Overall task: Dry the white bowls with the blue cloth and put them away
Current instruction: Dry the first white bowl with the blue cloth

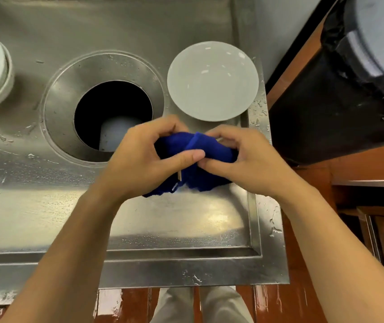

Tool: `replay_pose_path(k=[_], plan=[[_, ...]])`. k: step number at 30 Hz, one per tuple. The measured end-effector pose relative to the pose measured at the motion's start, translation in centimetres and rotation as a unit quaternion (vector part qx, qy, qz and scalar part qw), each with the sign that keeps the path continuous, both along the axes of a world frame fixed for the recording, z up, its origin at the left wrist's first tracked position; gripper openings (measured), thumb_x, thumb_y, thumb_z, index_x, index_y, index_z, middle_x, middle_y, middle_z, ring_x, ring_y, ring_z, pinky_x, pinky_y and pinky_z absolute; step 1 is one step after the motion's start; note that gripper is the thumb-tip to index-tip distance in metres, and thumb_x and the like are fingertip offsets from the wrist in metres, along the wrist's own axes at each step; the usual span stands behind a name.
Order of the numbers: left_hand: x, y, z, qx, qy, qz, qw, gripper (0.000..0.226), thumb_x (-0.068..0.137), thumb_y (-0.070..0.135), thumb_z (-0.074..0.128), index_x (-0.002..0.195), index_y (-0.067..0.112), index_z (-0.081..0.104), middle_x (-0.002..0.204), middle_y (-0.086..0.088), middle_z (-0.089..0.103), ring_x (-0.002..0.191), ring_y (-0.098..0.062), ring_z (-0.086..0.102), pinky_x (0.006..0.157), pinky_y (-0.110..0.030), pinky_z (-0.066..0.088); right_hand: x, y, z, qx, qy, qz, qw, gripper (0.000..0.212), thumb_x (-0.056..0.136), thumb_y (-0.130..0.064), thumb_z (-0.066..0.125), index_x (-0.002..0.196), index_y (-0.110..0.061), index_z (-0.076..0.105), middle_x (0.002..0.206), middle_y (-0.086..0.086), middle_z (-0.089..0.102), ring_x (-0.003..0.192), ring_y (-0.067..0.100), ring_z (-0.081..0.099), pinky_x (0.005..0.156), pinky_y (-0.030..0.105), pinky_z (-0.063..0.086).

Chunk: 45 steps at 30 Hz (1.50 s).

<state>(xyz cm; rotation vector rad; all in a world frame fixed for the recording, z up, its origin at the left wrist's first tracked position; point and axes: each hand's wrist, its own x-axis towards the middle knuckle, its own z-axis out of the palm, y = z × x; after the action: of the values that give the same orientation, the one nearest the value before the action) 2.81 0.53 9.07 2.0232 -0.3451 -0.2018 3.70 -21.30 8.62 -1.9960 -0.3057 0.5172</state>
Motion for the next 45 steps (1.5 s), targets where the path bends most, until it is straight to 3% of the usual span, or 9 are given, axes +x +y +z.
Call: replay_pose_path(k=[6,9,12,17,21,28,37,42,45], plan=[[0.5,0.5,9.3,-0.042,-0.109,0.065,0.991,0.026,0.085,0.038,0.078,0.108,0.036,0.066,0.106,0.017,0.072,0.1,-0.013,0.071,0.085,-0.024,0.054,0.8,1.0,8.8,0.1,-0.056,-0.002,0.993,0.01,0.093,-0.008,0.074,0.102,-0.006,0.072,0.089,0.006,0.074,0.08,0.018,0.07,0.068,0.023,0.056],[-0.3,1.5,12.9,-0.049,-0.097,0.161,0.981,0.05,0.082,0.053,0.072,0.129,0.041,0.06,0.137,0.013,0.063,0.125,-0.007,0.063,0.102,-0.024,0.05,0.3,1.9,12.2,0.186,-0.065,-0.046,0.979,0.019,0.091,-0.012,0.071,0.109,-0.004,0.068,0.098,0.013,0.074,0.091,0.028,0.071,0.078,0.039,0.059],[-1.8,2.0,15.7,-0.147,-0.001,0.198,0.969,0.068,0.077,0.056,0.075,0.14,0.04,0.055,0.13,0.019,0.068,0.105,0.005,0.071,0.081,-0.015,0.058,-0.1,3.5,14.7,0.257,-0.063,-0.076,0.961,0.025,0.093,-0.015,0.067,0.117,-0.01,0.066,0.11,0.011,0.075,0.102,0.028,0.072,0.084,0.043,0.061],[-3.4,3.9,18.4,-0.234,-0.084,0.246,0.937,0.028,0.095,0.024,0.067,0.122,0.016,0.066,0.1,0.014,0.078,0.089,-0.002,0.073,0.075,-0.015,0.056,-0.3,8.6,17.7,0.371,-0.021,-0.029,0.928,0.024,0.095,-0.022,0.068,0.119,-0.022,0.071,0.112,0.006,0.077,0.106,0.025,0.073,0.083,0.035,0.059],[-4.0,7.9,19.2,-0.271,-0.109,0.274,0.916,0.028,0.101,0.023,0.063,0.125,0.009,0.062,0.108,0.008,0.077,0.098,-0.004,0.073,0.082,-0.016,0.055,-0.2,14.1,18.7,0.377,-0.035,-0.011,0.925,0.021,0.092,-0.032,0.068,0.112,-0.028,0.073,0.106,-0.001,0.078,0.1,0.018,0.074,0.079,0.032,0.059],[-2.3,18.6,17.9,-0.279,-0.121,0.291,0.907,0.034,0.095,0.037,0.062,0.129,0.043,0.061,0.119,0.008,0.074,0.104,-0.007,0.072,0.088,-0.024,0.057,1.7,26.1,17.3,0.367,-0.032,-0.026,0.929,0.027,0.09,-0.036,0.07,0.117,-0.034,0.071,0.114,0.0,0.077,0.108,0.023,0.073,0.083,0.037,0.061],[2.6,32.2,12.5,-0.249,-0.054,0.303,0.918,0.035,0.098,0.04,0.056,0.133,0.035,0.061,0.121,0.005,0.074,0.104,-0.008,0.072,0.086,-0.022,0.058,6.5,39.0,12.1,0.358,-0.015,-0.073,0.931,0.015,0.091,-0.034,0.071,0.105,-0.034,0.072,0.105,-0.002,0.077,0.096,0.016,0.074,0.076,0.029,0.059],[5.2,36.9,6.6,-0.158,-0.057,0.396,0.903,0.046,0.106,0.048,0.035,0.126,0.025,0.07,0.124,0.006,0.075,0.119,-0.015,0.069,0.099,-0.031,0.055,9.0,42.8,7.4,0.318,-0.024,-0.078,0.944,0.012,0.091,-0.033,0.07,0.102,-0.039,0.072,0.1,-0.008,0.077,0.092,0.011,0.072,0.074,0.026,0.059],[5.5,39.9,2.3,-0.088,-0.032,0.48,0.872,0.03,0.105,0.042,0.05,0.123,0.029,0.072,0.125,0.012,0.072,0.117,-0.005,0.066,0.1,-0.026,0.053,9.9,44.5,4.4,0.285,-0.009,-0.095,0.954,0.013,0.089,-0.037,0.07,0.101,-0.04,0.073,0.101,-0.007,0.078,0.094,0.013,0.072,0.077,0.032,0.061]])
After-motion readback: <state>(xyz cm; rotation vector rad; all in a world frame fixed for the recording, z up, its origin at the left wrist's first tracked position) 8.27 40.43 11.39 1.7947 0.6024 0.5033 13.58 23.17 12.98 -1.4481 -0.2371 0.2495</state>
